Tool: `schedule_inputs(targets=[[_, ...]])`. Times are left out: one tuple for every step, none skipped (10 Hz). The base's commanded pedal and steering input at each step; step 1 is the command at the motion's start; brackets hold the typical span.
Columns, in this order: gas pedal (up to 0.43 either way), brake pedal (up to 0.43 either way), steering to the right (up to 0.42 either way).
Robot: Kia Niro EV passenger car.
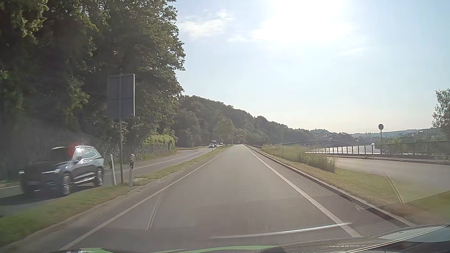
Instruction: Follow the waypoints while adhering to traffic rules and regulations
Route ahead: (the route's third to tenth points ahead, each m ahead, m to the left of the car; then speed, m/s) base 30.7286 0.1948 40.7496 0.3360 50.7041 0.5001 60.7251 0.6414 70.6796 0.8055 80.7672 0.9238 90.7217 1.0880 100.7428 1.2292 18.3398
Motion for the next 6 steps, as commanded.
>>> schedule_inputs(targets=[[0.26,0.0,-0.008],[0.26,0.0,-0.007],[0.26,0.0,-0.003],[0.26,0.0,0.001],[0.26,0.0,0.0],[0.26,0.0,-0.003]])
